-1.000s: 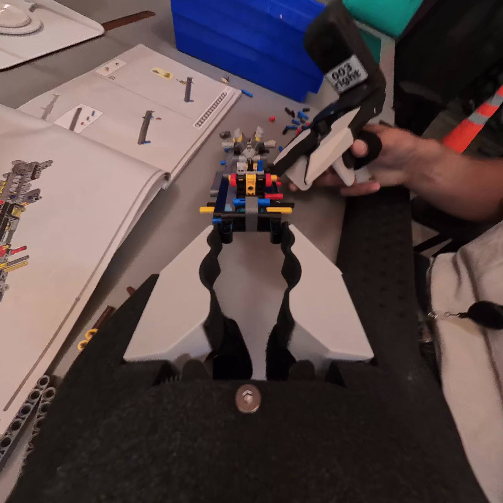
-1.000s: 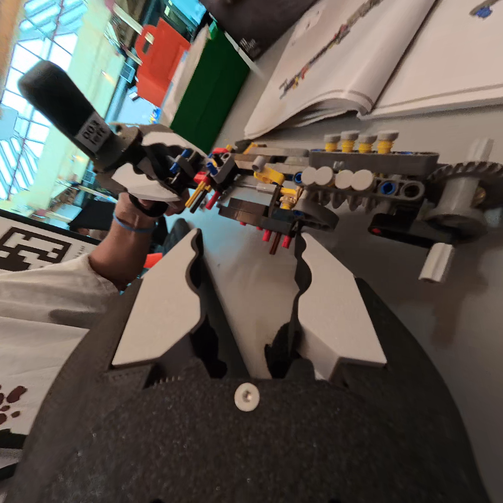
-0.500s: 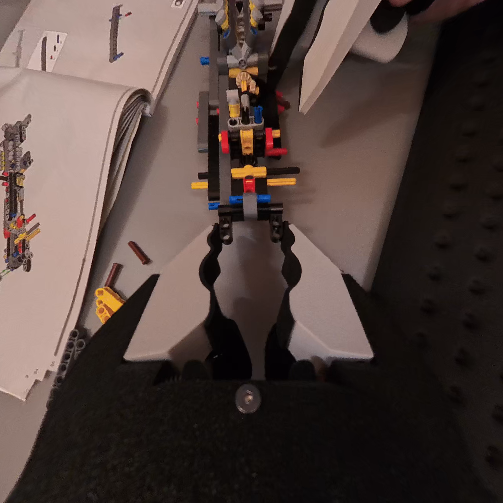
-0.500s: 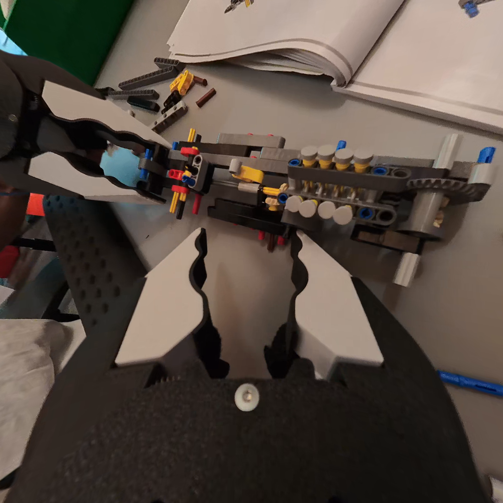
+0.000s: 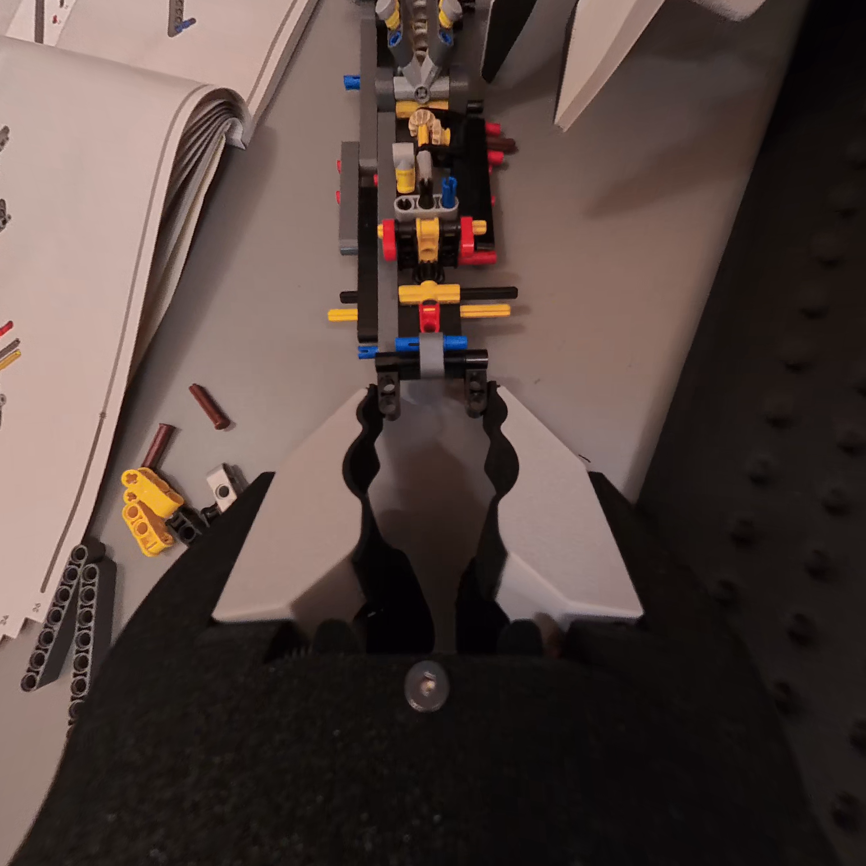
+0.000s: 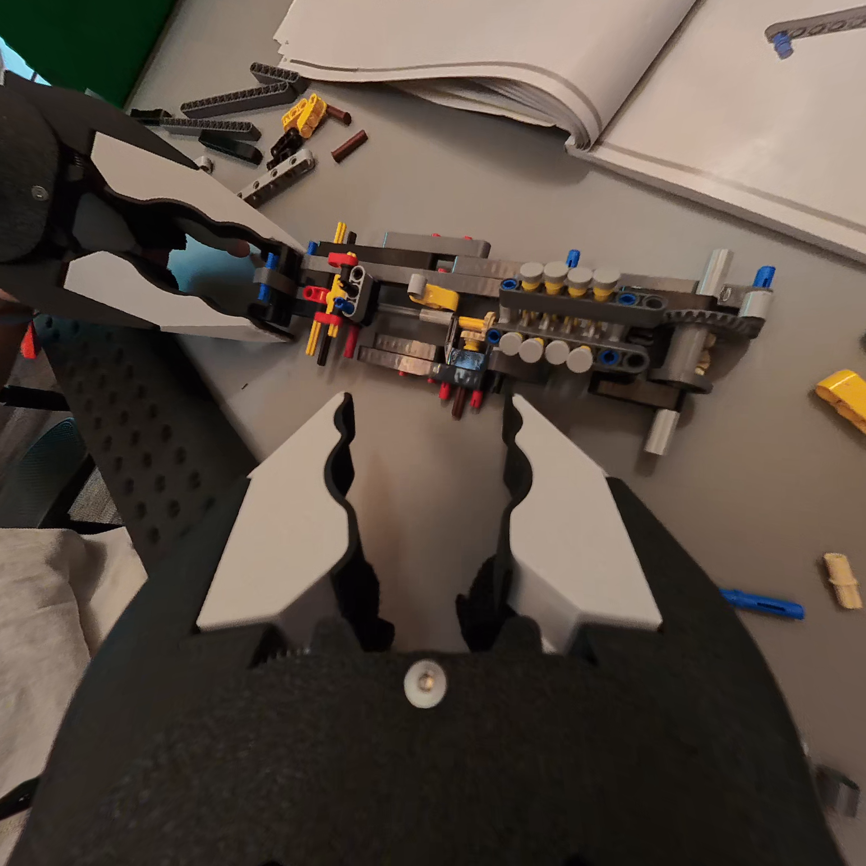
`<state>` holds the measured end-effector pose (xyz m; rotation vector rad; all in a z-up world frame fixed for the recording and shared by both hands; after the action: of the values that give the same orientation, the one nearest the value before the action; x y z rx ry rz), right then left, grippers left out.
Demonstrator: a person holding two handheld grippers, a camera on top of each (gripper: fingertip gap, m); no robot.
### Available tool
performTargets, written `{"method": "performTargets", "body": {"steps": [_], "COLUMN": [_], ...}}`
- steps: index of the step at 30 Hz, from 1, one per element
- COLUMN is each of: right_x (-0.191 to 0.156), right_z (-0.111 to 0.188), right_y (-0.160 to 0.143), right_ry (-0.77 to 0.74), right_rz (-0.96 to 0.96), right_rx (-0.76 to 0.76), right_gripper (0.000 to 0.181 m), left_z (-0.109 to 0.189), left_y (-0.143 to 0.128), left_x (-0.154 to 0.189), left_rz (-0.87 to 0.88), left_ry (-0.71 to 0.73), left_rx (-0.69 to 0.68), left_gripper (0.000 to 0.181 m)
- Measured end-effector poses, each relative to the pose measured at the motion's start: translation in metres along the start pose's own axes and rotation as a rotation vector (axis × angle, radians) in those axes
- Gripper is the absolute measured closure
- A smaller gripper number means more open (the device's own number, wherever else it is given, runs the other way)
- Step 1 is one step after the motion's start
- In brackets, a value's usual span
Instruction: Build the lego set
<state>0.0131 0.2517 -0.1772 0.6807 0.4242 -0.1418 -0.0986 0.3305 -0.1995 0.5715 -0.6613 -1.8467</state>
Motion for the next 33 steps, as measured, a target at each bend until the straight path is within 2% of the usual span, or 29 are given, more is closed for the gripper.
{"method": "performTargets", "body": {"steps": [4,8,15,19,22,24,29,30,33], "right_x": [0.006,0.012,0.006,0.02,0.024,0.028,0.042,0.044,0.061], "right_z": [0.012,0.032,0.037,0.043,0.049,0.057,0.061,0.062,0.064], "right_y": [-0.001,0.006,0.009,0.016,0.02,0.029,0.067,0.077,0.1], "right_ry": [-0.022,0.005,0.036,-0.043,-0.075,-0.111,-0.182,-0.199,-0.275], "right_rz": [0.007,0.003,0.093,0.126,0.128,0.145,0.178,0.193,0.201], "right_rx": [0.025,0.141,0.294,0.426,0.477,0.526,0.534,0.531,0.537], "right_gripper": [0.12,0.126,0.13,0.14,0.139,0.14,0.136,0.136,0.135], "left_z": [-0.002,-0.002,0.0,0.002,0.008,0.02,0.048,0.047,0.035], "left_y": [0.0,0.0,0.001,0.001,-0.001,0.01,0.065,0.07,0.072], "left_x": [0.0,0.001,0.006,0.011,0.008,-0.001,-0.057,-0.07,-0.096], "left_rz": [0.031,0.07,0.141,0.166,0.151,0.158,0.329,0.359,0.431], "left_ry": [-0.017,-0.022,-0.066,-0.081,-0.046,-0.012,0.114,0.154,0.239], "left_rx": [0.0,-0.014,0.0,0.025,0.024,0.087,0.416,0.464,0.498], "left_gripper": [0.139,0.139,0.139,0.135,0.126,0.126,0.126,0.127,0.134]}}
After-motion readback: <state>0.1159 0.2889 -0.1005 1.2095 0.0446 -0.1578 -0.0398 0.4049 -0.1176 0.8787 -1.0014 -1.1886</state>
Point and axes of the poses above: each gripper's, where its closed fingertips meet, z back along the fingers, y out of its top, x = y × z across the jaws, the point moved 2 cm from there along z, back along the fingers, and after that the axes turned 2 degrees about -z, right-handed, at the moved point
